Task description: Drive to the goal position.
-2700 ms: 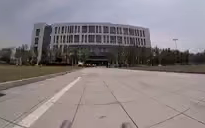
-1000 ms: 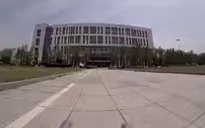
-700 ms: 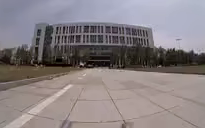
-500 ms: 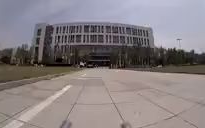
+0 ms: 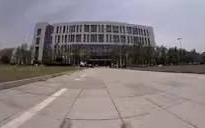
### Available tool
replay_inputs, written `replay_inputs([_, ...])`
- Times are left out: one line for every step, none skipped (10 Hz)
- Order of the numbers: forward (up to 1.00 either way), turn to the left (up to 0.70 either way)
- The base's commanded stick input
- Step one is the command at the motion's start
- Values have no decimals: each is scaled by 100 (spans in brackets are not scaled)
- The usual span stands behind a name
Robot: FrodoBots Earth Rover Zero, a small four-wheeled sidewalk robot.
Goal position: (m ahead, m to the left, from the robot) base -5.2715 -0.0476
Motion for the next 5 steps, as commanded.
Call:
replay_inputs([100, 0])
replay_inputs([99, 0])
replay_inputs([39, 0])
replay_inputs([0, -11])
replay_inputs([0, -44])
